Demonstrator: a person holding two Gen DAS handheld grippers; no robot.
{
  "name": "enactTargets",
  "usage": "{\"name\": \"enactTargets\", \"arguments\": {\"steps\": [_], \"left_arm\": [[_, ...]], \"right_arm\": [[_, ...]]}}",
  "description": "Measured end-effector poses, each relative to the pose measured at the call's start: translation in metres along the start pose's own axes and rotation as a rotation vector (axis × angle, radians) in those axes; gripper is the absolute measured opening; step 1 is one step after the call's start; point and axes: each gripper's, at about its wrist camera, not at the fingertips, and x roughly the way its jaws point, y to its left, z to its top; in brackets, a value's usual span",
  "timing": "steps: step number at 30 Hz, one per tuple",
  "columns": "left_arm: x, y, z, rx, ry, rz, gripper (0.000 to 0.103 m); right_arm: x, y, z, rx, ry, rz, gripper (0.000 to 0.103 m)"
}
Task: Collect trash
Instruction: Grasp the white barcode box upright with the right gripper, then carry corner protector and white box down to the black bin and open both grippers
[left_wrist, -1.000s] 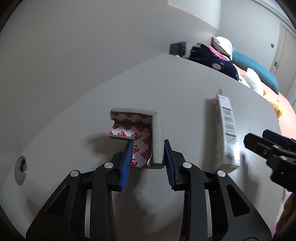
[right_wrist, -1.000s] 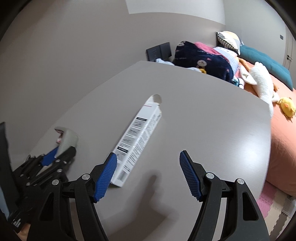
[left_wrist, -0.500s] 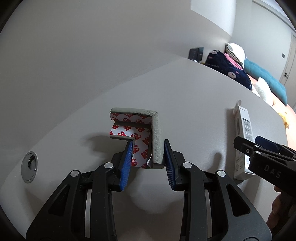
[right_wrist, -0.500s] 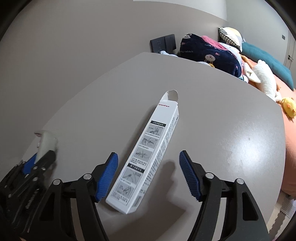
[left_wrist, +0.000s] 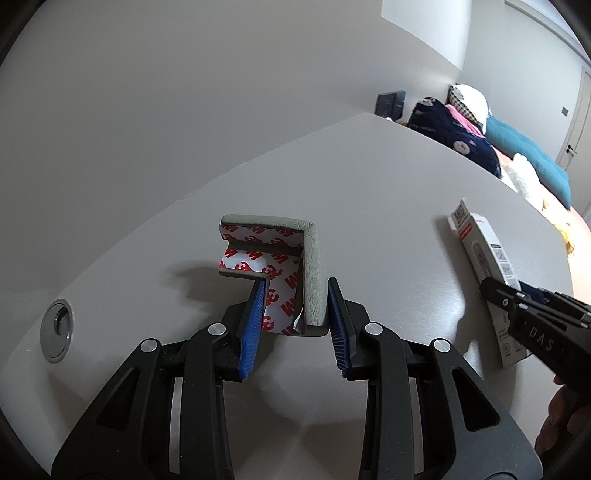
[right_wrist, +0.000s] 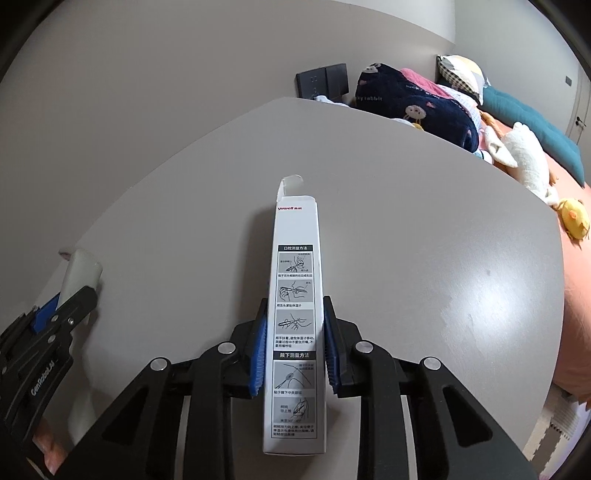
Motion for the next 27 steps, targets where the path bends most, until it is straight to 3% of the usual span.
{"name": "enactTargets", "arguments": {"steps": [11, 27], "left_arm": [[-0.025, -0.024, -0.001, 0.034, -0.028, -0.025, 0.033], [-0.064, -0.078, -0.029, 0.101, -0.044, -0.074, 0.033]], "right_arm": [[-0.032, -0.020, -0.010, 0.030, -0.030, 0.008, 0.028], [-0.098, -0.061, -0.046, 0.097, -0.098, 0.020, 0.028]]}}
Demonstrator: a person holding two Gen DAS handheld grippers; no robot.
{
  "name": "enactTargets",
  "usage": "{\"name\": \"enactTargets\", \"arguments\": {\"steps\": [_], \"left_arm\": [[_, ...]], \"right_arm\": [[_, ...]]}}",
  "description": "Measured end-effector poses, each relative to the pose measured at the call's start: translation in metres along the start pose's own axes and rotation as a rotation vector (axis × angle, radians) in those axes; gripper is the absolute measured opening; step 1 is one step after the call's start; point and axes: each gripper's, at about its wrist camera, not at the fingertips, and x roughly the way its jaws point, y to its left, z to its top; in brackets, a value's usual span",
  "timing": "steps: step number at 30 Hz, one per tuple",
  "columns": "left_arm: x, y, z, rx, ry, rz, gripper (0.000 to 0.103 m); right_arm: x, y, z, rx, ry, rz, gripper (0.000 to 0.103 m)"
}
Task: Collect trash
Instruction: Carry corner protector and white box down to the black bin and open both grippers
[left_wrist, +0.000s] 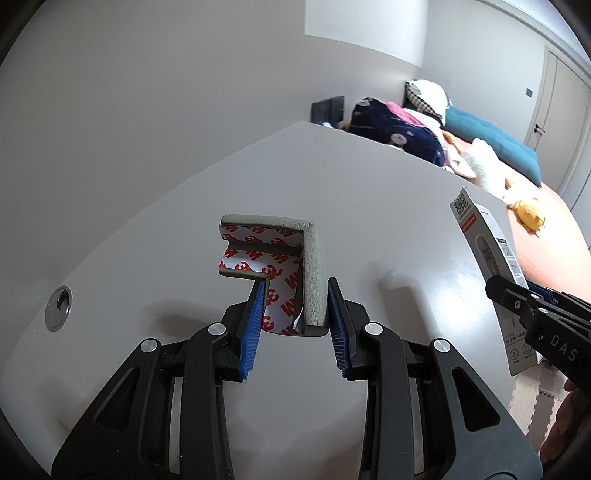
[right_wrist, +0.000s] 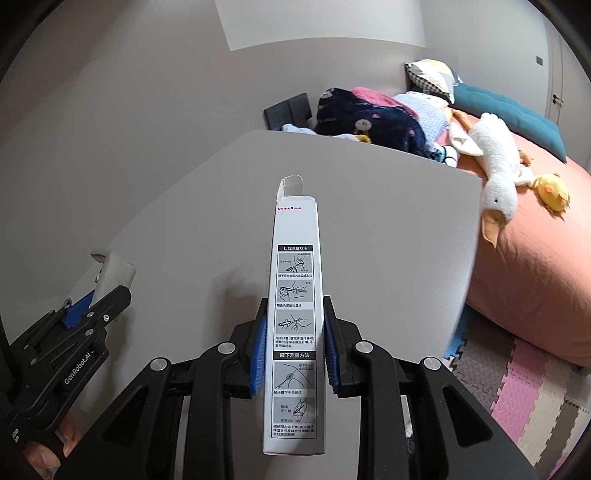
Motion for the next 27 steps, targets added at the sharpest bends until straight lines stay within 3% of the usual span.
{"name": "enactTargets", "arguments": {"steps": [27], "left_arm": [[-0.052, -0.099, -0.045, 0.149, -0.040, -0.129, 0.033]], "right_arm": [[-0.102, -0.089, -0.067, 0.108, -0.101, -0.098, 0.028]]}}
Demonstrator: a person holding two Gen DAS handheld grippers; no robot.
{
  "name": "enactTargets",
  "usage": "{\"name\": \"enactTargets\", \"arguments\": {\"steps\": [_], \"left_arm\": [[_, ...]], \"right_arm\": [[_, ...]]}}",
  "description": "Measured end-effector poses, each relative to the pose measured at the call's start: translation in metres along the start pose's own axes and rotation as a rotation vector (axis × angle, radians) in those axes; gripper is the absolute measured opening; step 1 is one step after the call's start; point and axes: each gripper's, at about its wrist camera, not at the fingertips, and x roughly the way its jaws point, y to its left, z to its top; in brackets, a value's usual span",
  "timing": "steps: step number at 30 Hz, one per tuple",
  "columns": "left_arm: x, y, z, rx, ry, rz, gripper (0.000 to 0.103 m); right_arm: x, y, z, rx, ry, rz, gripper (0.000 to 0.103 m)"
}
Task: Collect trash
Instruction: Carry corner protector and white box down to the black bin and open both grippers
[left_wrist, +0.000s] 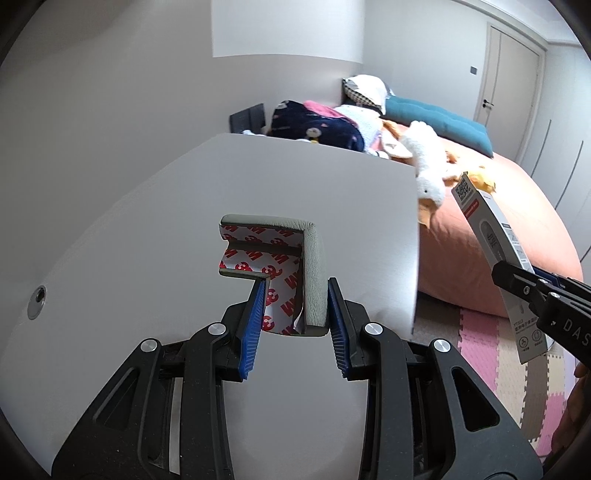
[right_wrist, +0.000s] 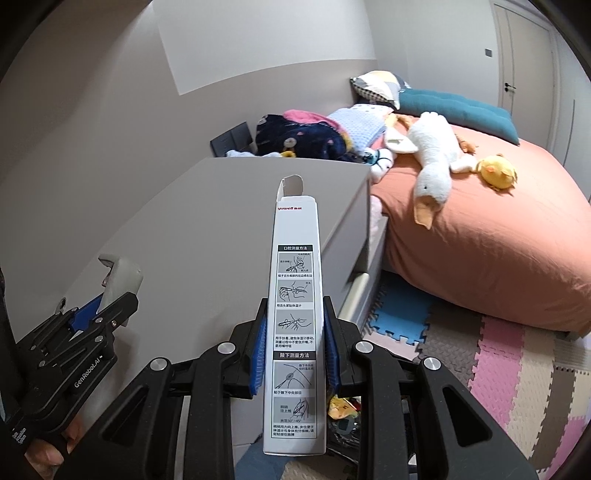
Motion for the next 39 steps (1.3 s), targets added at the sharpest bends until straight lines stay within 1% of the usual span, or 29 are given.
{"name": "enactTargets", "arguments": {"steps": [11, 21, 32, 39], "left_arm": [[-0.009, -0.042, -0.011, 0.063, 0.000, -0.058, 0.033], [-0.007, -0.083, -0.020, 0.139, 0.017, -0.117, 0.033], [-0.002, -0.129, -0.030, 0.237, 0.041, -0.189, 0.033], [0.009, -0.142, -0.035, 0.269, 0.080, -0.209, 0.033]], "right_arm": [[-0.028, -0.040, -0.017, 0.064, -0.030, -0.038, 0.028], [-0.048, -0.081, -0.031, 0.138, -0.051, -0.084, 0.028], [-0.057, -0.115, -0.039, 0.192, -0.058, -0.133, 0.028], [-0.054, -0.131, -0.040, 0.215, -0.049, -0.157, 0.028]]}}
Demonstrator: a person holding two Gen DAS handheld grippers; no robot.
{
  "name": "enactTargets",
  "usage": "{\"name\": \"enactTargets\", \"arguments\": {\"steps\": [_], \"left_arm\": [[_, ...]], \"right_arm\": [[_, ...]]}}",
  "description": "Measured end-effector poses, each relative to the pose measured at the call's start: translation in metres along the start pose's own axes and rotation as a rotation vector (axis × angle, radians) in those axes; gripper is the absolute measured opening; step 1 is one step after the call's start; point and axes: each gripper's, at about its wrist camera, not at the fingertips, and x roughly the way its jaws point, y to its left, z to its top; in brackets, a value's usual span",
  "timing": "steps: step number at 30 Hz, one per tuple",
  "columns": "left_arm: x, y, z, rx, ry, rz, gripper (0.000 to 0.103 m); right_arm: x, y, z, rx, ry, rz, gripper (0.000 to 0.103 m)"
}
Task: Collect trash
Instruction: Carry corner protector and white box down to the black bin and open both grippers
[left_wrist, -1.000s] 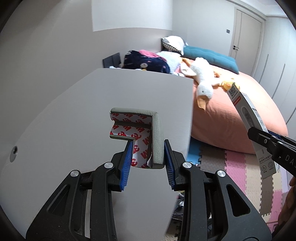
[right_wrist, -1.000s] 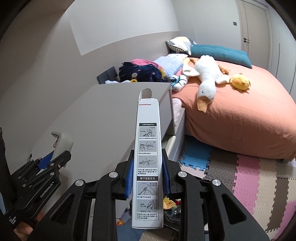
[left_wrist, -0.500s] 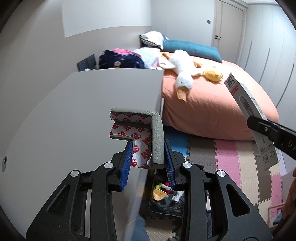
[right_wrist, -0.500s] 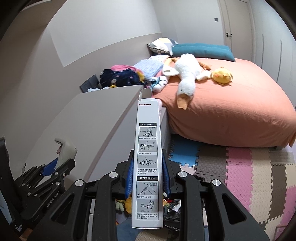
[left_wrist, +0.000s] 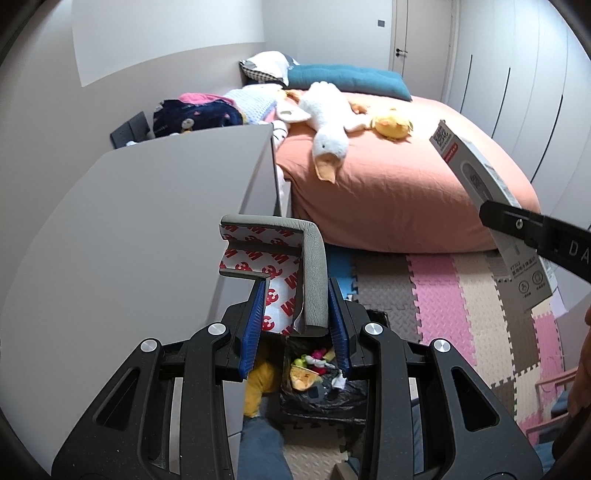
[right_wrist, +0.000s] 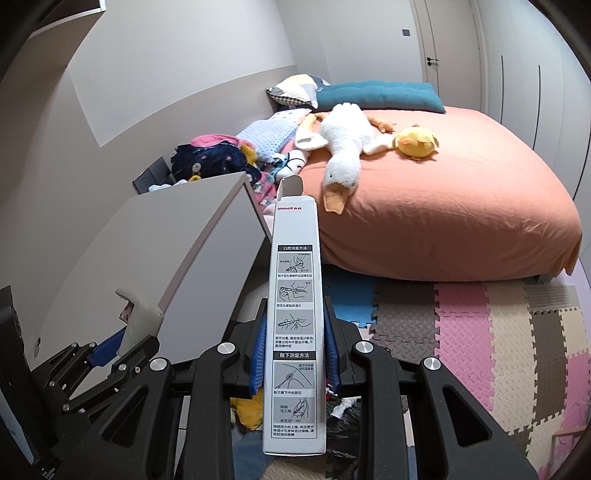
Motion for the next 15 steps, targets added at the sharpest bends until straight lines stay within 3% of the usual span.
{"name": "enactTargets", "arguments": {"steps": [2, 3, 4, 5, 6, 9, 15], "left_arm": [[0.004, -0.002, -0.001, 0.004, 0.021, -0.016, 0.033], [0.006, -0.003, -0.002, 0.008, 0.032, -0.025, 0.043], [0.010, -0.004, -0.002, 0.013, 0.049, -0.022, 0.056], [0.010, -0.004, -0.002, 0.014, 0.048, -0.008, 0.090], [0.010, -0.004, -0.003, 0.020, 0.029, 0.024, 0.096], [0.010, -0.002, -0.002, 0.040, 0.026, 0.082, 0.097], [0.006, 0.012, 0.001, 0.004, 0.019, 0.081, 0.097]], "right_arm": [[0.001, -0.003, 0.000, 0.000, 0.005, -0.006, 0.028], [0.003, -0.003, 0.000, -0.003, 0.011, -0.011, 0.032], [0.005, -0.005, 0.001, -0.001, 0.013, -0.021, 0.039], [0.006, -0.006, 0.002, 0.006, 0.009, -0.033, 0.058], [0.007, -0.008, 0.003, 0.010, -0.001, -0.054, 0.067], [0.006, -0.014, 0.006, 0.008, -0.023, -0.096, 0.069], [0.010, -0.019, 0.009, 0.024, -0.023, -0.081, 0.070]]}}
